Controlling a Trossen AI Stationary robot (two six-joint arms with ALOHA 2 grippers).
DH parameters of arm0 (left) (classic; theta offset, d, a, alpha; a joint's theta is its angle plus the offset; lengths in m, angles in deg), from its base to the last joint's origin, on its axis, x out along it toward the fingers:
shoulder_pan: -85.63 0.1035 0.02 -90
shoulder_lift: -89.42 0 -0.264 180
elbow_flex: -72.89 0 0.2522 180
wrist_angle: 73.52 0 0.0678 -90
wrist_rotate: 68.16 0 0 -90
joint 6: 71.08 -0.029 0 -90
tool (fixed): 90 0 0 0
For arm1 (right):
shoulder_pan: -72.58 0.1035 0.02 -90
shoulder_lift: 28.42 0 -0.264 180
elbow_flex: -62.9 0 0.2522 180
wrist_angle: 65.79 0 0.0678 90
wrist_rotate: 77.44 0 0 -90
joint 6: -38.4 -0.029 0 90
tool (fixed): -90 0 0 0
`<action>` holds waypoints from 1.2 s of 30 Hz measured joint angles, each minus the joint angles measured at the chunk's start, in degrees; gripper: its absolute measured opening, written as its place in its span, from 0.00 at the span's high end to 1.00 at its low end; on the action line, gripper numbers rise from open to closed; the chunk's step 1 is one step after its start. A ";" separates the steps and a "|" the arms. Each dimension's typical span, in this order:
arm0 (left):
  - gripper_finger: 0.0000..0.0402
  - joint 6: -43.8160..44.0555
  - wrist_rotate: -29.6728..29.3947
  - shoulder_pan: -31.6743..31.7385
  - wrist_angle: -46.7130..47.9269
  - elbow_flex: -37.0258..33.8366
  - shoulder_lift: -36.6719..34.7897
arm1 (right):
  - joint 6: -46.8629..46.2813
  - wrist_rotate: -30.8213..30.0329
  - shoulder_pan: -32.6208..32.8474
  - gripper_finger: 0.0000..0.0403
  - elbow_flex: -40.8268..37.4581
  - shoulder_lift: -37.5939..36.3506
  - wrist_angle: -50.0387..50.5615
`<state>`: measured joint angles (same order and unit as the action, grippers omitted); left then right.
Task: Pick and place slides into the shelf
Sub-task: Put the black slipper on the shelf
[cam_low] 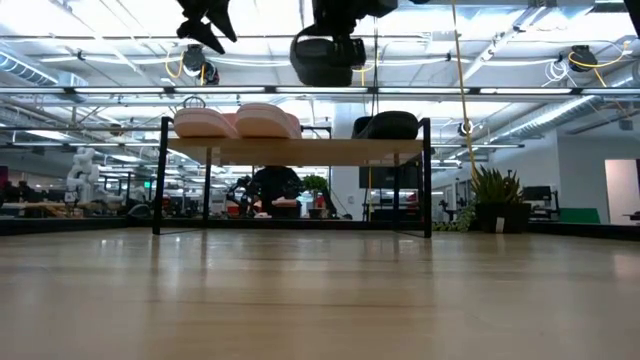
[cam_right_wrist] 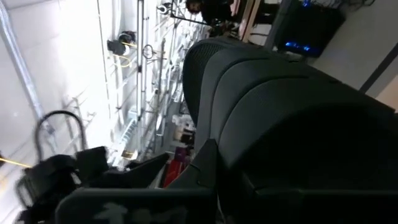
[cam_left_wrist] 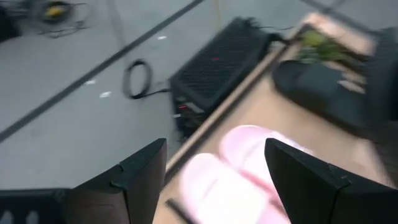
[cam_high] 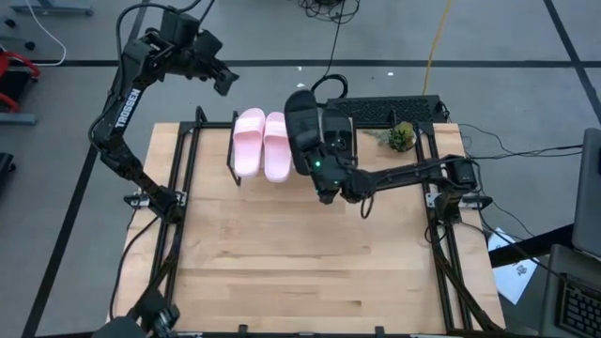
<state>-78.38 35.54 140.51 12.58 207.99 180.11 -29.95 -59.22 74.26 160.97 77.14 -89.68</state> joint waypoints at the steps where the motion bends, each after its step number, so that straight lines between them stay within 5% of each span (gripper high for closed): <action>1: 0.33 0.03 1.99 -0.19 0.00 0.00 0.00 | -0.07 -0.08 -0.08 1.00 0.11 0.06 0.47; 7: 0.33 -3.94 14.48 -1.49 -0.15 0.00 0.00 | -0.16 1.73 0.24 1.00 0.33 -0.03 -0.31; 18: 0.33 -0.15 19.34 -5.55 -7.92 0.00 1.20 | 0.60 4.54 1.76 1.00 0.32 -0.02 -1.52; 23: 0.33 5.62 18.34 -6.97 -5.57 0.00 3.13 | 6.22 4.25 1.98 1.00 0.29 -0.02 -4.25; 31: 0.33 8.06 14.54 -9.46 -1.26 0.00 3.21 | 25.39 8.43 -0.58 0.99 0.29 -0.22 -22.28; 36: 0.33 8.45 13.79 -11.33 -3.63 0.00 3.17 | 25.65 9.48 -0.97 0.99 0.26 -0.28 -21.67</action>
<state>-69.93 49.33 129.18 8.95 207.99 183.29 -4.31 -49.74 73.29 161.23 76.86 -111.35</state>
